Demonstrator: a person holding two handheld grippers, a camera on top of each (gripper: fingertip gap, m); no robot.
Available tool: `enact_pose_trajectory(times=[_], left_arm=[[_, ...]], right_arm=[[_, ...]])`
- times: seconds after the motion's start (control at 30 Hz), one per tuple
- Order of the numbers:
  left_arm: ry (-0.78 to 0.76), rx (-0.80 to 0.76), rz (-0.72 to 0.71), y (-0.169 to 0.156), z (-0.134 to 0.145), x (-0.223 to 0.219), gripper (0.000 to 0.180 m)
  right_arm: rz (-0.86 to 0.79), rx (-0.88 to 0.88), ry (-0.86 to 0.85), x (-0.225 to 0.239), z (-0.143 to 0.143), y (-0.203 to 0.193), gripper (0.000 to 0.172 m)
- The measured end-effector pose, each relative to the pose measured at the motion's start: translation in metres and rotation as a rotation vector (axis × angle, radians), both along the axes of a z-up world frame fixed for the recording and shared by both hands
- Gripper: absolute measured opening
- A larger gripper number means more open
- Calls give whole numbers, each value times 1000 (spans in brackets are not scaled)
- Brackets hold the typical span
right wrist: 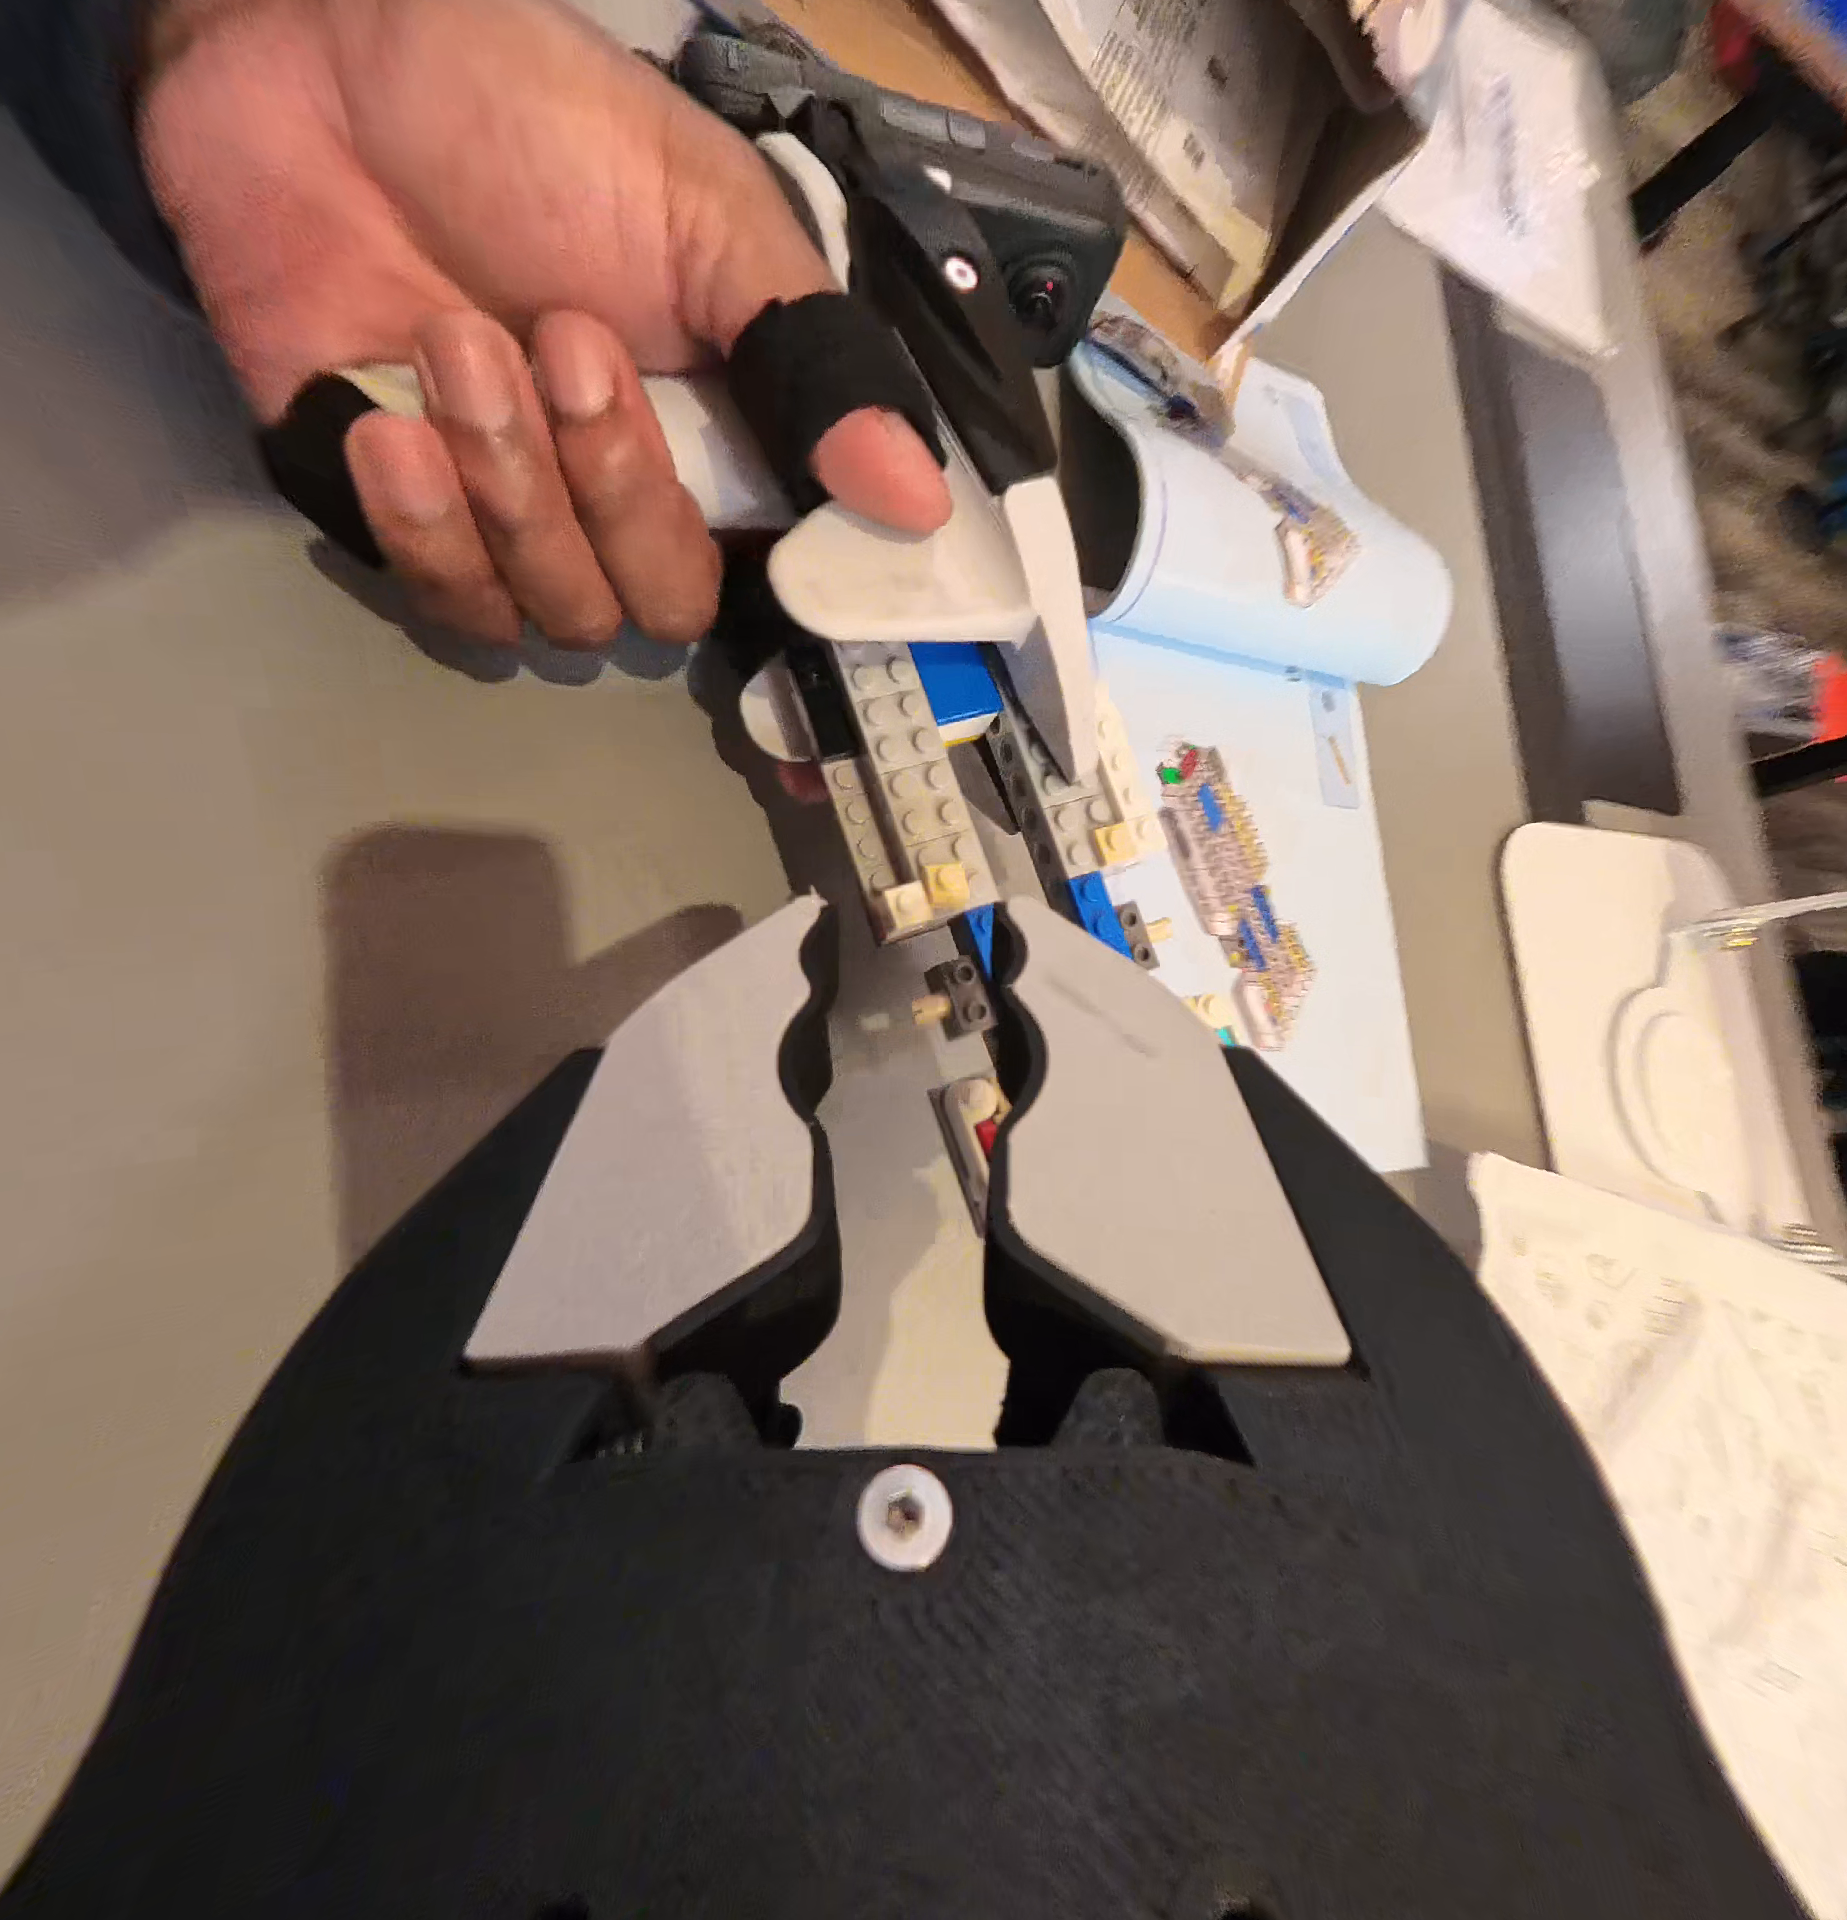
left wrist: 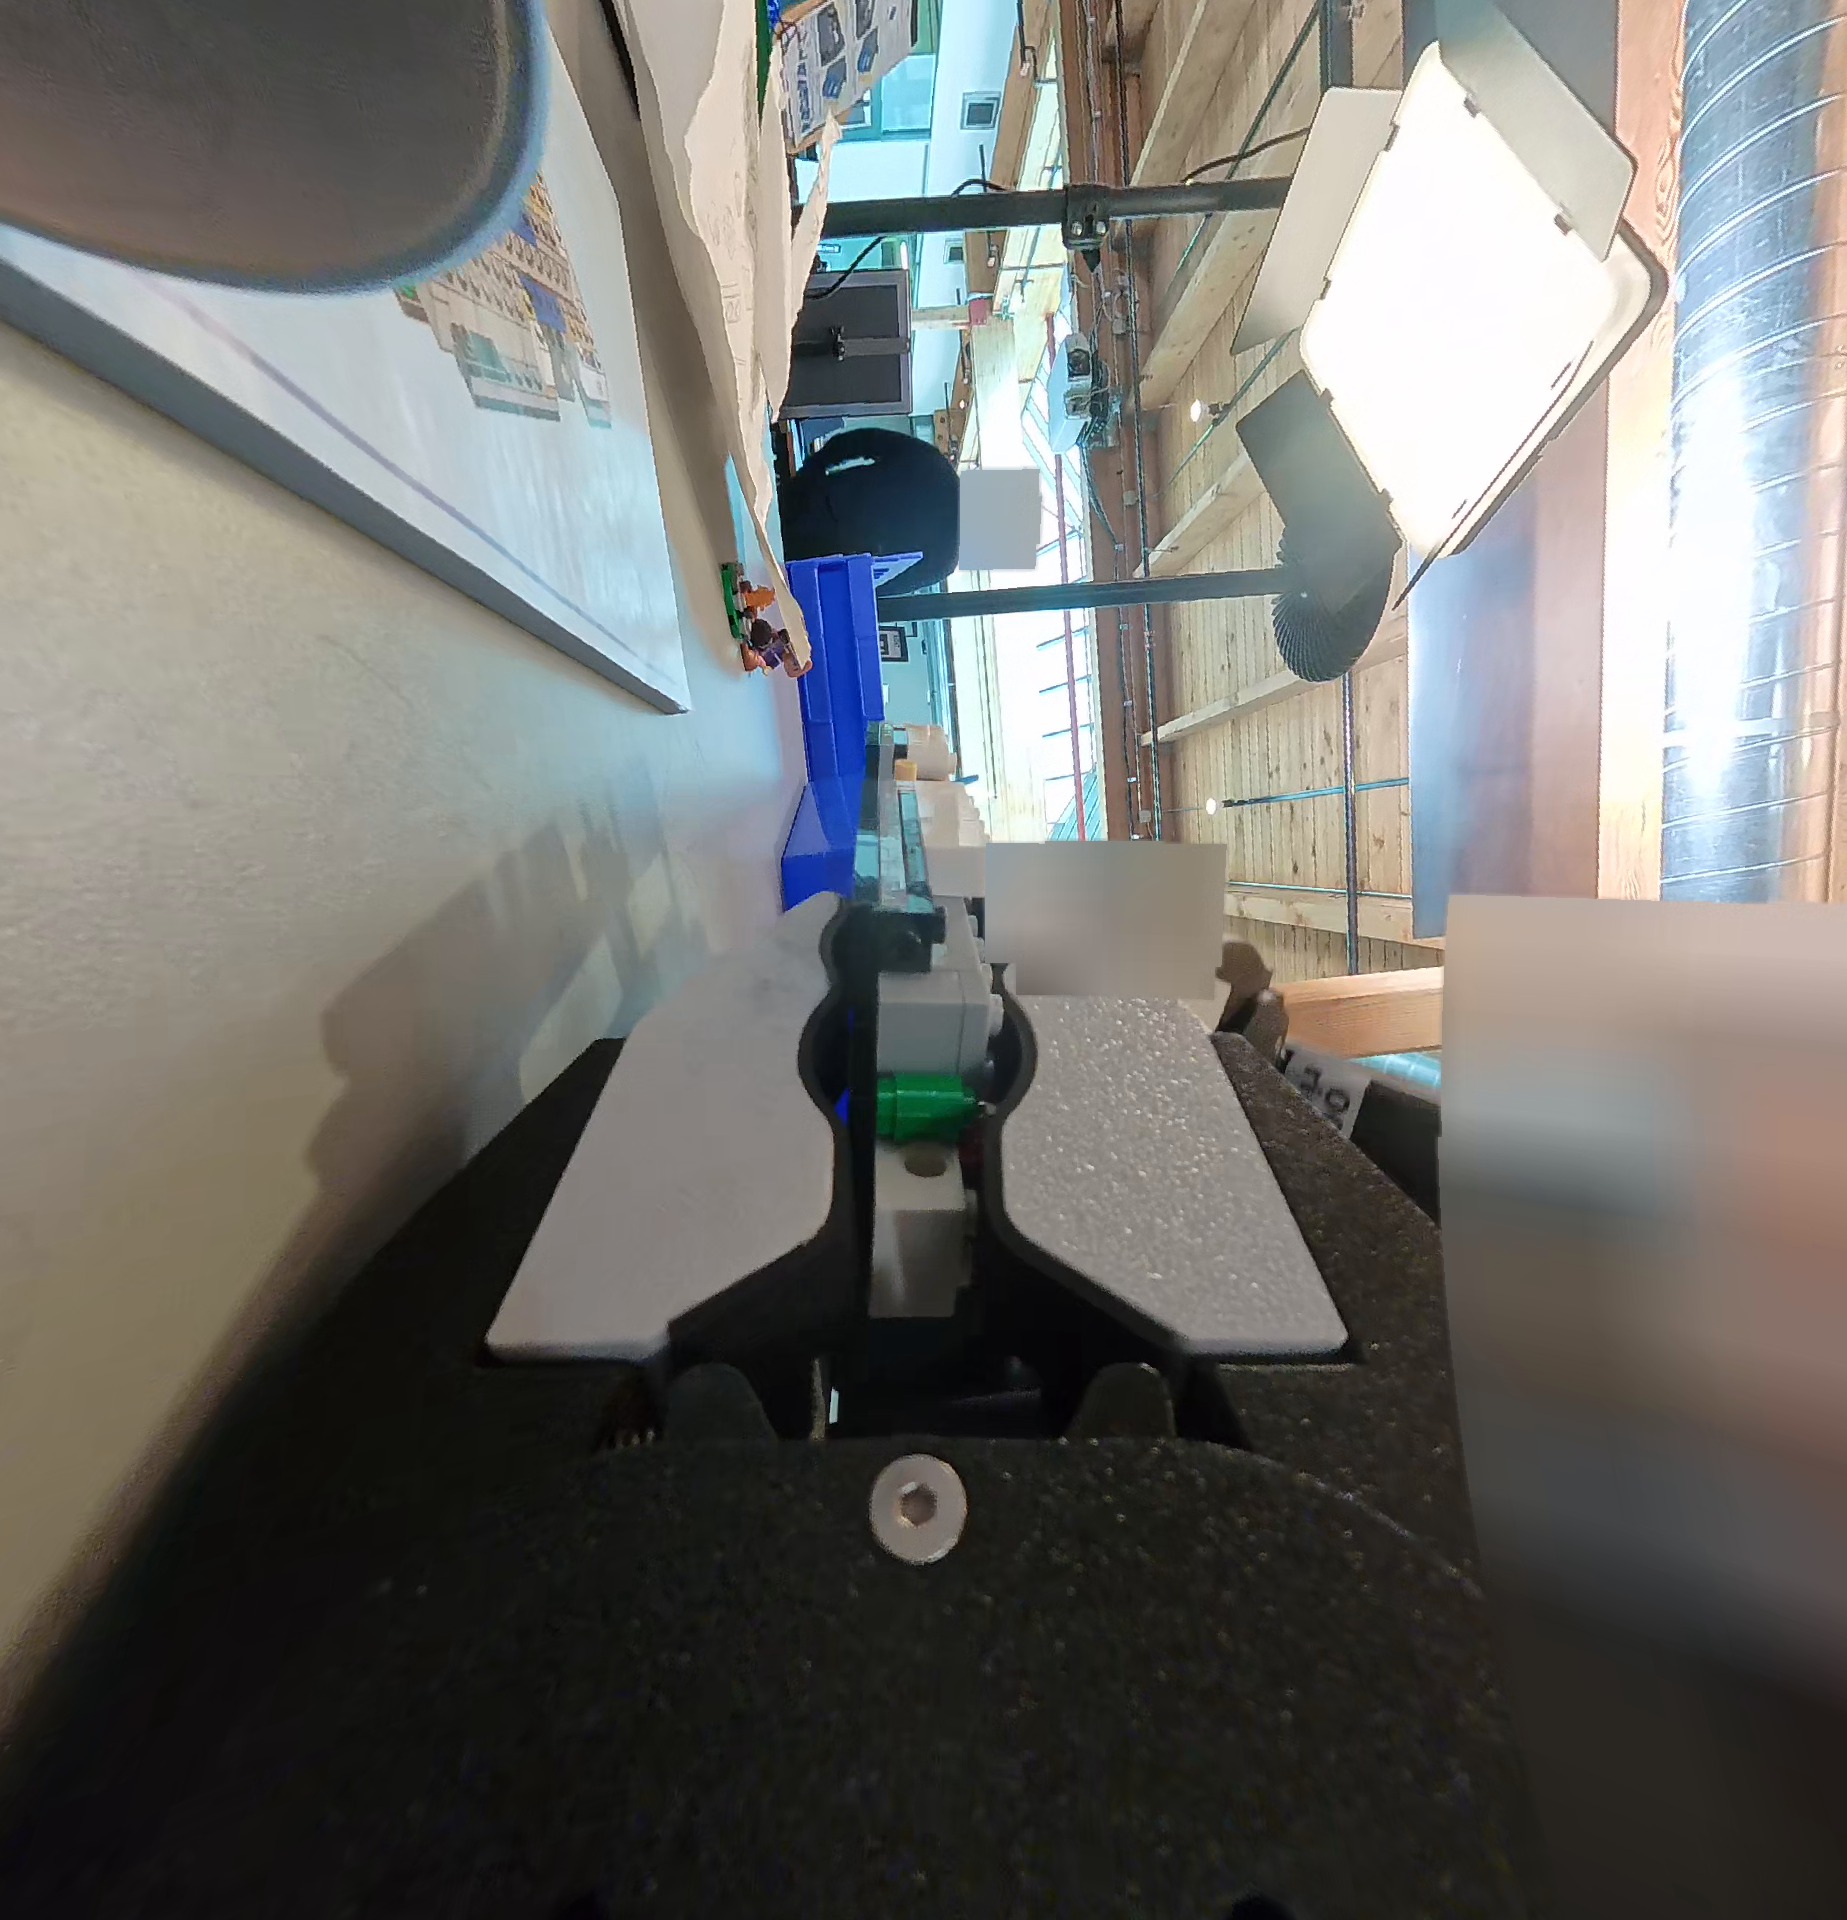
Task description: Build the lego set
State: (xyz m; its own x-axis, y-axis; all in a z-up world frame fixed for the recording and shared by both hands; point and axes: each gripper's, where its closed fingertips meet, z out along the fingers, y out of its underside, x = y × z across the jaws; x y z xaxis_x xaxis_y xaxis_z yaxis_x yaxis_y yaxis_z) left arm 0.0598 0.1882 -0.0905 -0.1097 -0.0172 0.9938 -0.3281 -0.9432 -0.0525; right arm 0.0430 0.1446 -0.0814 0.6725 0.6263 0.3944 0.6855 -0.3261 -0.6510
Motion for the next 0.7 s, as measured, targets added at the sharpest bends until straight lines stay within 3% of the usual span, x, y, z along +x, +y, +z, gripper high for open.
enact_pose_trajectory(times=[0.17,0.4,0.7], left_arm=[[-2,-13,19,3,0,1,20],[2,-21,42,5,0,0,20],[-8,-27,37,0,6,-3,20]], right_arm=[[-23,287,-180,-5,3,-1,35],[-31,562,-661,2,-17,6,48],[-74,704,-770,1,-11,17,48]])
